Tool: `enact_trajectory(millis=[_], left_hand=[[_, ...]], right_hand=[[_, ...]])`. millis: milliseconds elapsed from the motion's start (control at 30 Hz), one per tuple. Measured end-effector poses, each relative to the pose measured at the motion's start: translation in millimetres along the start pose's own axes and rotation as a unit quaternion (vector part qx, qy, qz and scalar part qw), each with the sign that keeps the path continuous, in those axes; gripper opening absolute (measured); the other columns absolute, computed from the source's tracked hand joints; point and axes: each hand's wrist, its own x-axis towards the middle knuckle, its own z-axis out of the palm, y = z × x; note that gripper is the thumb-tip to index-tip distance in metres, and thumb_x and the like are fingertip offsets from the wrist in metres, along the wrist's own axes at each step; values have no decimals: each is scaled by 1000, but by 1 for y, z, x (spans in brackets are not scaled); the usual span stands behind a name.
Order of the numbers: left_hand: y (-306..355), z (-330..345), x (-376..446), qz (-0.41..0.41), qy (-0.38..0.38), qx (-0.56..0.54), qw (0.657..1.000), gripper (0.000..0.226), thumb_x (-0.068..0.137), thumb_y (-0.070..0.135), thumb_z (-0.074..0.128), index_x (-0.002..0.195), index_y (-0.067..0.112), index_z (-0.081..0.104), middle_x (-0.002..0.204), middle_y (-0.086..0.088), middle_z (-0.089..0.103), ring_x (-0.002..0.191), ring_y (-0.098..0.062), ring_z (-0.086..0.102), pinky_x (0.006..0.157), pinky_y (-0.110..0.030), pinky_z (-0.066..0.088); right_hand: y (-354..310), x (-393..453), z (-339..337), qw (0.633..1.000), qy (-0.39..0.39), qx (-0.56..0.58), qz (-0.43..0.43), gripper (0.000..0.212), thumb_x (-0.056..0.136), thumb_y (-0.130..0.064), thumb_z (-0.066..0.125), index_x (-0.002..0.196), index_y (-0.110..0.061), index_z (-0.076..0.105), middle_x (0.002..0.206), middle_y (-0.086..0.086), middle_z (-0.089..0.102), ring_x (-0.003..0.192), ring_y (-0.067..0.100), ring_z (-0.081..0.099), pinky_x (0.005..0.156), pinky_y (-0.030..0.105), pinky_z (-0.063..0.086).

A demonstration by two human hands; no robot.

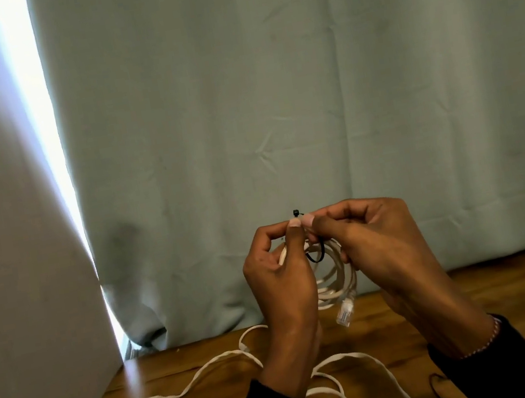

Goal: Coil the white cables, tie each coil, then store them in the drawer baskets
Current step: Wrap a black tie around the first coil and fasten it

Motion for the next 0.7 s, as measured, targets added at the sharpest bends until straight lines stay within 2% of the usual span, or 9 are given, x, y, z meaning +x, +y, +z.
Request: enact_trajectory(millis=[133, 300, 467, 700], left_hand=[[0, 1, -1, 3, 5, 1, 1000, 5, 92, 30, 66, 90, 26, 68, 84, 0, 74, 63, -8, 61, 57, -16, 49], [3, 2, -3, 20, 4, 2, 1000, 5, 93, 26, 67, 88, 26, 68, 80, 7, 73, 68, -5, 67, 58, -15, 52], [3, 3, -5, 46, -3, 4, 999, 8, 93, 22, 66, 88, 27, 68, 79, 10, 73, 79, -1, 70, 64, -11, 52], [-2, 2, -5, 77, -4, 19, 997, 9, 94, 22, 66, 90, 30, 67, 85, 7, 73, 84, -7, 71, 69, -15, 55]], right_hand=[[0, 0, 1, 1000, 2, 3, -1, 7, 83, -28, 78, 86, -21, 79, 70, -6, 75, 65, 9, 70, 47, 11, 45], [0, -1, 2, 1000, 3, 1, 1, 7, 83, -28, 78, 85, -22, 79, 71, -6, 75, 67, 9, 72, 48, 11, 46], [-2, -1, 1, 1000, 6, 3, 7, 8, 82, -27, 79, 82, -19, 78, 68, -4, 74, 49, 3, 61, 45, 11, 43], [-1, -1, 0, 1000, 8, -1, 13, 12, 82, -27, 80, 78, -16, 78, 67, -3, 74, 47, 1, 59, 45, 10, 41]])
